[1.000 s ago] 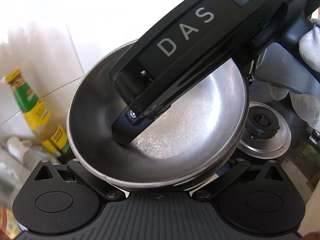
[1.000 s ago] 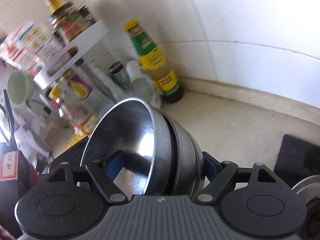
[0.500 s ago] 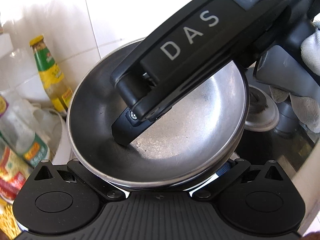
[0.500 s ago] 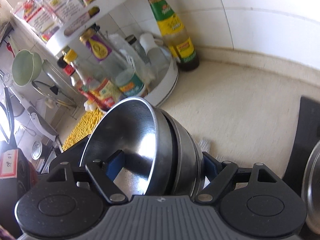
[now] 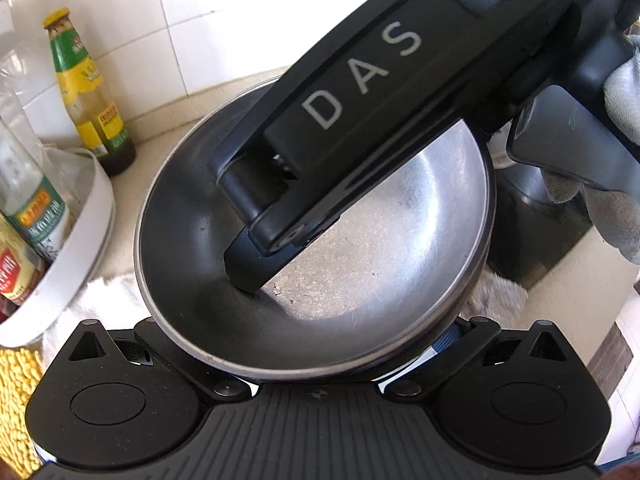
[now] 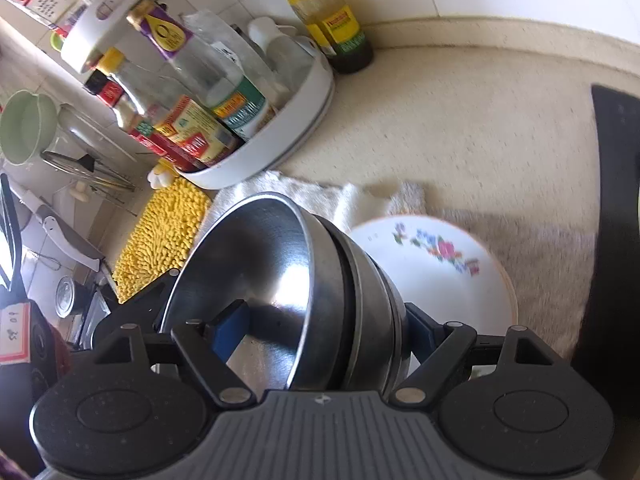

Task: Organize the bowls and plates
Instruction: 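Carry the steel bowl stack with both grippers over the flowered plates, then lower the bowl stack onto the flowered plates and open both grippers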

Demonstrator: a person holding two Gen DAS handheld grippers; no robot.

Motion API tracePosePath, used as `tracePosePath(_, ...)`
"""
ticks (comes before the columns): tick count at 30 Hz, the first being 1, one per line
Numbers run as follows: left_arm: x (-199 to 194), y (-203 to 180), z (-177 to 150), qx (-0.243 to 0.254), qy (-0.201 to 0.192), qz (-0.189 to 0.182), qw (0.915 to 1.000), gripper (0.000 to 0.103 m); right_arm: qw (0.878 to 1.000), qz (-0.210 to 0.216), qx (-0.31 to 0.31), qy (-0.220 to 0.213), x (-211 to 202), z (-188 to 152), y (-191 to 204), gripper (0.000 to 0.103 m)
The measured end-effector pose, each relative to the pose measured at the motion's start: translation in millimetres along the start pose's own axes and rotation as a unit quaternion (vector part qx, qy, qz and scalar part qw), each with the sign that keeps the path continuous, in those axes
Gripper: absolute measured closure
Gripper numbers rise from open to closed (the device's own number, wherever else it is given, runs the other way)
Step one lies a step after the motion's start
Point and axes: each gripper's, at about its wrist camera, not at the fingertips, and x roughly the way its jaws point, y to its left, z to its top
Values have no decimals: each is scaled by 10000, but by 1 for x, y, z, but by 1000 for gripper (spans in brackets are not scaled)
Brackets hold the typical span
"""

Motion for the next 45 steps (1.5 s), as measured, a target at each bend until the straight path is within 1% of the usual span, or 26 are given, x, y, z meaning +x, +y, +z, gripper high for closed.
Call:
tracePosePath(5,11,-3,-10,84,127,-41,9999,0,9999,-12,113,8,10,-11,-9,20)
tracePosePath(11,22,-2,-15,108,246,-13,9996,0,9998,13,175,14,18,-14,-15,20)
tracePosePath(15,23,0,-16,16,225,-61,9997,0,9999,7,154,24,18,-14,-14,20)
tracePosePath(22,20,1,-12,-5,228,-12,9997,0,9999,-18,136,35,19,-12,-15,20)
tracePosePath(24,21,-1,-13,5,225,-3,9997,0,9999,-19,110,14,20,-10,-16,20)
tracePosePath(25,30,0,-11,15,225,7,9997,0,10000,-22,82,-5,20,-10,-16,20)
tracePosePath(30,30,-5,-11,71,175,147,9997,0,9999,18,51,-127,22,-7,-19,20)
tracePosePath(34,33,-5,-10,158,139,257,9994,0,9999,73,19,-90,23,-8,-18,19)
tracePosePath(37,32,-4,-11,124,149,317,9993,0,9999,67,-21,-88,22,-10,-15,19)
tracePosePath(41,27,-3,-14,75,176,314,9993,0,9997,81,-35,-228,12,-10,-15,19)
tracePosePath(45,20,-1,-17,42,145,276,9995,0,9994,3,-63,-349,1,-10,-15,18)
